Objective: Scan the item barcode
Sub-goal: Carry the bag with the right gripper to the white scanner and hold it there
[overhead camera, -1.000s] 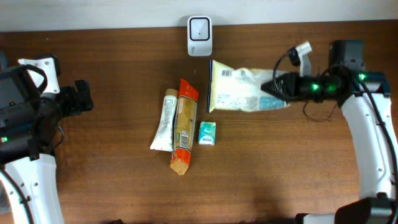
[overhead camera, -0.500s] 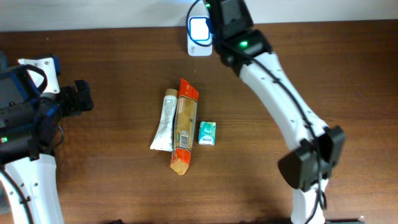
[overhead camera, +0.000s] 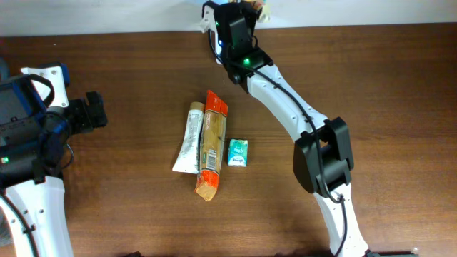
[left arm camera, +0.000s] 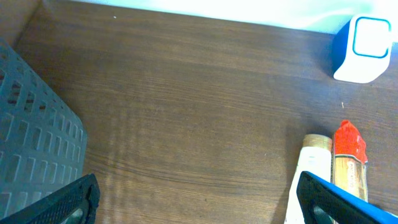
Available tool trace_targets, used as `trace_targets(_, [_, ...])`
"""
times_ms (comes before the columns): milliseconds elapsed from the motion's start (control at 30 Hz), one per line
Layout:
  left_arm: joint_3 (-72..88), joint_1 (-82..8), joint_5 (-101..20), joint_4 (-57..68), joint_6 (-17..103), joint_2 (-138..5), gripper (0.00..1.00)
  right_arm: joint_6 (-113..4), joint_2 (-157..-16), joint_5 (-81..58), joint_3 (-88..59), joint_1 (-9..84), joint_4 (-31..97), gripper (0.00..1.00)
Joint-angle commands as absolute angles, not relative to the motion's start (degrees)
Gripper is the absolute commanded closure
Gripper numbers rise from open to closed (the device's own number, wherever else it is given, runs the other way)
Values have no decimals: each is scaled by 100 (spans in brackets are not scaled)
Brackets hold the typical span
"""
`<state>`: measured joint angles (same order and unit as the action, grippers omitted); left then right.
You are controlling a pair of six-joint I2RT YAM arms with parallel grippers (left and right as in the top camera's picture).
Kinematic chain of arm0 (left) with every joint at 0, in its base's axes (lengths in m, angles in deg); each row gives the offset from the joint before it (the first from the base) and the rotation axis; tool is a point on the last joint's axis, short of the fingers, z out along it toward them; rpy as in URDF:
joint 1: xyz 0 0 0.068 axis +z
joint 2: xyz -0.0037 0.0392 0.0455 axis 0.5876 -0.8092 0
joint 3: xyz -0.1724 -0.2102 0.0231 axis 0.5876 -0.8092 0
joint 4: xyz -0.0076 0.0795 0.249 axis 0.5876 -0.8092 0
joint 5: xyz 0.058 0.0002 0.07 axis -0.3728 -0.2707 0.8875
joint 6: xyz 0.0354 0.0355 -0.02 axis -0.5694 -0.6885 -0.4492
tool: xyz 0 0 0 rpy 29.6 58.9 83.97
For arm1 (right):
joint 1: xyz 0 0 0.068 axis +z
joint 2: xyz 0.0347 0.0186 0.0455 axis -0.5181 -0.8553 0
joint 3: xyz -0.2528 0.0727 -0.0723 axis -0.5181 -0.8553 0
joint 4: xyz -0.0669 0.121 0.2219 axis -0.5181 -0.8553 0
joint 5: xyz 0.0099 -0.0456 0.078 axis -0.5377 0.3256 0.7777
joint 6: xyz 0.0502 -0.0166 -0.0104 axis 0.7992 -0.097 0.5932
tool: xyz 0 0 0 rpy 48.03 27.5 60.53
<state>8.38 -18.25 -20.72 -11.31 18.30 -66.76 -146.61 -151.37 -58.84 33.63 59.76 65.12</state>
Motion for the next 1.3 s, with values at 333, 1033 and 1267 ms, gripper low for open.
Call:
trace_targets(333, [866, -1820, -2030, -1115, 1863, -6642, 1, -15719, -15679, -5781, 3481, 6063, 7706, 96])
trace_targets(1033, [866, -1820, -2030, -1115, 1863, -6642, 1, -15500, -15679, -6850, 3433, 6232, 7515, 96])
trace_targets(1267, [866, -1820, -2030, -1115, 1863, -6642, 1, -15448, -15681, -6684, 3431, 6144, 7706, 96])
